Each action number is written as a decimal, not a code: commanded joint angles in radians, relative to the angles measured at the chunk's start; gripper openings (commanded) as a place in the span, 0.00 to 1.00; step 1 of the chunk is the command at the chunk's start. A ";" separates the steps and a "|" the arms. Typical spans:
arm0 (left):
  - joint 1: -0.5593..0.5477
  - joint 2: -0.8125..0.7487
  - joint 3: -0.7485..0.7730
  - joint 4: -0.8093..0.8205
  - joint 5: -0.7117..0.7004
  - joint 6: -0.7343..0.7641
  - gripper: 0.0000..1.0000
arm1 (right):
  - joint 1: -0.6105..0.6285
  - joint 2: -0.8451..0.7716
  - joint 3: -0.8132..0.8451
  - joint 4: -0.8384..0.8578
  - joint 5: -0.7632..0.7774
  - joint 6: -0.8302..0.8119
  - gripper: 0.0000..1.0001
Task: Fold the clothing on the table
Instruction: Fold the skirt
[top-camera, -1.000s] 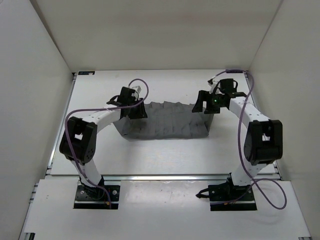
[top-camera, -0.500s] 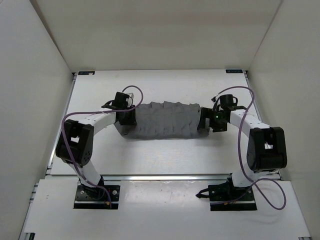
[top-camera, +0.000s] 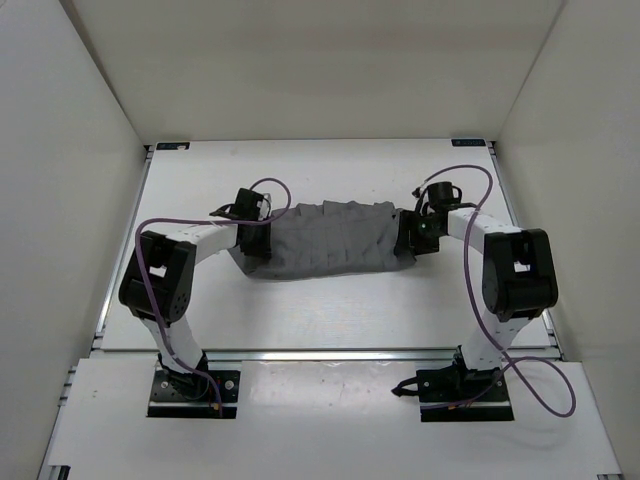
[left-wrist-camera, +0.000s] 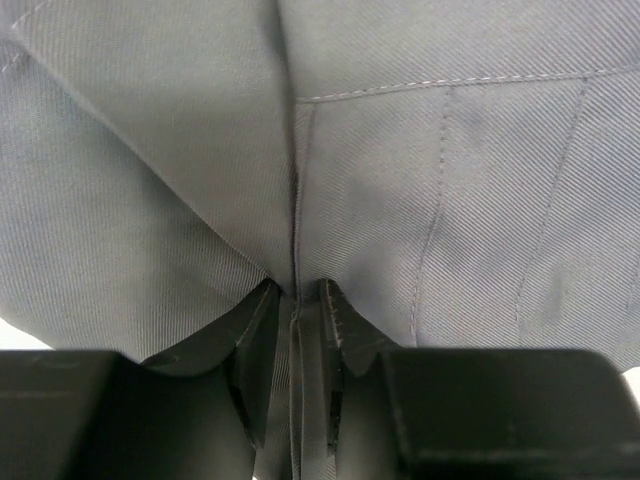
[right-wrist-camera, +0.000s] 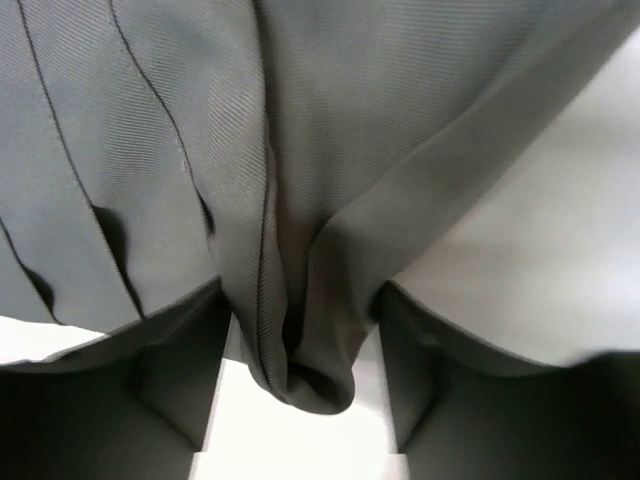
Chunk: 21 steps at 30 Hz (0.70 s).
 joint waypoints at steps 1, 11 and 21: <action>-0.024 0.019 0.007 -0.003 0.013 -0.002 0.31 | 0.008 0.055 -0.014 0.030 -0.007 -0.011 0.48; -0.092 0.132 0.079 0.035 0.102 -0.047 0.13 | -0.075 0.035 0.031 0.028 -0.014 -0.017 0.00; -0.237 0.275 0.215 0.152 0.258 -0.183 0.12 | -0.067 -0.123 0.301 -0.135 0.032 -0.089 0.00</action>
